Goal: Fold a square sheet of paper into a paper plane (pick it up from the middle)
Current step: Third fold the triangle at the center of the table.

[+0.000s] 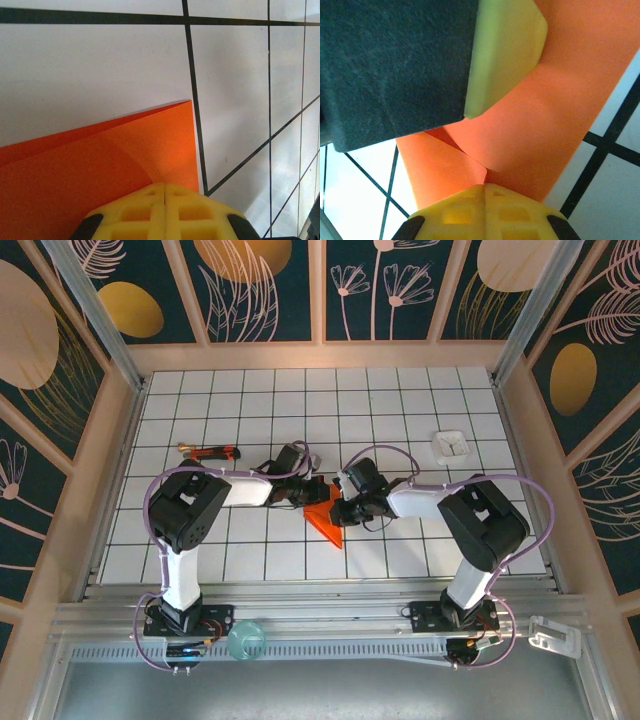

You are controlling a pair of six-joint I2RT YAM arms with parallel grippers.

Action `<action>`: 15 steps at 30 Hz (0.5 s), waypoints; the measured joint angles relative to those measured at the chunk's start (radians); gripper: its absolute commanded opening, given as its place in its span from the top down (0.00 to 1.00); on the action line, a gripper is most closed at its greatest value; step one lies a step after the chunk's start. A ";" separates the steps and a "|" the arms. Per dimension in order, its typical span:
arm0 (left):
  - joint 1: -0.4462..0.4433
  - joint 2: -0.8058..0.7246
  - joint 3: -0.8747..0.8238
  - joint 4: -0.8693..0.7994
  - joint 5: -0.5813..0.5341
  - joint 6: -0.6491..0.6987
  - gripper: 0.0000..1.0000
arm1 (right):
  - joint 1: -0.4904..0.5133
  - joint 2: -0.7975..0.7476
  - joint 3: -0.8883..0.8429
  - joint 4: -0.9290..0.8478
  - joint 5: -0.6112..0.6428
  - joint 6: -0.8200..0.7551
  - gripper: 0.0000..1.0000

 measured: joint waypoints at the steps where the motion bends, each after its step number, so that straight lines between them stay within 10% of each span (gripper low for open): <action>1: 0.000 0.000 0.000 0.000 0.000 0.000 1.00 | 0.000 0.000 0.000 0.000 0.000 0.000 1.00; 15: 0.000 0.000 0.000 0.000 0.000 0.000 1.00 | 0.008 -0.002 0.000 -0.003 0.000 -0.001 1.00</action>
